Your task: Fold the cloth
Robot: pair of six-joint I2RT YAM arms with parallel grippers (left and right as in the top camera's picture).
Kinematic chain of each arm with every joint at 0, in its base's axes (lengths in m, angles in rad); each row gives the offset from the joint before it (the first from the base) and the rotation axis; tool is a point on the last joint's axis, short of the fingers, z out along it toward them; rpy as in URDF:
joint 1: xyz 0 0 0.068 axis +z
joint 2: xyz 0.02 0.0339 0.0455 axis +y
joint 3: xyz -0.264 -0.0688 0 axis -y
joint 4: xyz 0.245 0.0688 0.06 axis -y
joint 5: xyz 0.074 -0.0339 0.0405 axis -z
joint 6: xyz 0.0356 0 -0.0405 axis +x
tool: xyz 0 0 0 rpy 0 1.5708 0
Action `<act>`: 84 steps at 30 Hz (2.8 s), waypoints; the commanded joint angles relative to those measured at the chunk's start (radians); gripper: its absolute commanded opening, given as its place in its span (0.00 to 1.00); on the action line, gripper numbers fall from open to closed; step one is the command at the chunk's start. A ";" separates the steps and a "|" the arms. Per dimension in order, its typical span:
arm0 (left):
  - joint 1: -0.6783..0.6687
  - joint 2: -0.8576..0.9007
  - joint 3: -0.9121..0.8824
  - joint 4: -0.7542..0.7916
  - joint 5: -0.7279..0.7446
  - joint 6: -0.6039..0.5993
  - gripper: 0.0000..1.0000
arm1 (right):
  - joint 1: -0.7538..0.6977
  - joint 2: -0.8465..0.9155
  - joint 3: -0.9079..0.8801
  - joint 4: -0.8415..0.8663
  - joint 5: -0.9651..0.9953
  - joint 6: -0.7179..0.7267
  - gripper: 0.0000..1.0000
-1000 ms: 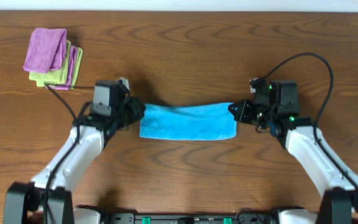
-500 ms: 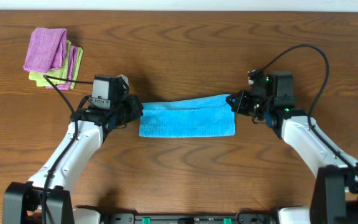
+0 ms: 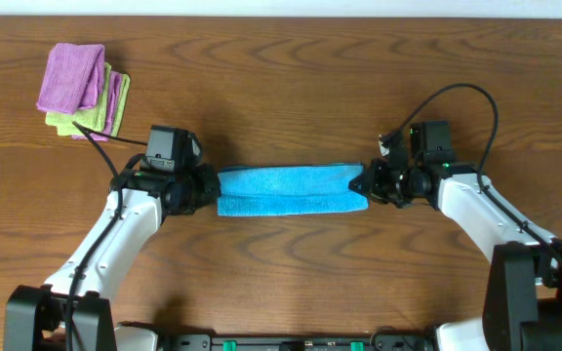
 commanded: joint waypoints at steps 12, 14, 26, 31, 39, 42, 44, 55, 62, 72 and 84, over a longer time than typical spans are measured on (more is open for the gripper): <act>0.013 -0.016 0.020 -0.027 0.125 0.104 0.58 | -0.024 -0.026 0.097 -0.110 0.046 -0.103 0.51; 0.018 -0.029 0.052 -0.041 0.171 0.142 0.21 | -0.044 -0.057 0.175 -0.183 0.070 -0.131 0.01; -0.145 0.061 0.154 -0.015 -0.219 0.198 0.06 | 0.137 -0.037 0.283 -0.231 0.357 -0.156 0.01; -0.168 0.214 0.154 -0.002 -0.223 0.172 0.06 | 0.139 0.002 0.283 -0.233 0.358 -0.136 0.01; -0.170 0.337 0.154 0.001 -0.223 0.124 0.06 | 0.088 0.025 0.280 -0.272 0.394 -0.203 0.59; -0.172 0.372 0.153 -0.005 -0.211 0.098 0.06 | -0.006 0.040 0.280 -0.305 0.340 -0.241 0.94; -0.178 0.399 0.153 -0.001 -0.200 0.091 0.06 | -0.093 0.058 0.274 -0.310 0.212 -0.313 0.99; -0.203 0.434 0.153 0.002 -0.189 0.083 0.06 | -0.113 0.306 0.253 -0.261 -0.114 -0.426 0.88; -0.203 0.434 0.153 0.003 -0.188 0.083 0.06 | -0.028 0.346 0.255 -0.233 -0.116 -0.393 0.55; -0.132 0.238 0.178 -0.101 -0.190 0.109 0.06 | -0.105 0.302 0.420 -0.474 0.053 -0.390 0.02; -0.097 -0.310 0.220 -0.312 -0.196 0.119 0.06 | 0.084 0.220 0.761 -0.773 0.519 -0.286 0.02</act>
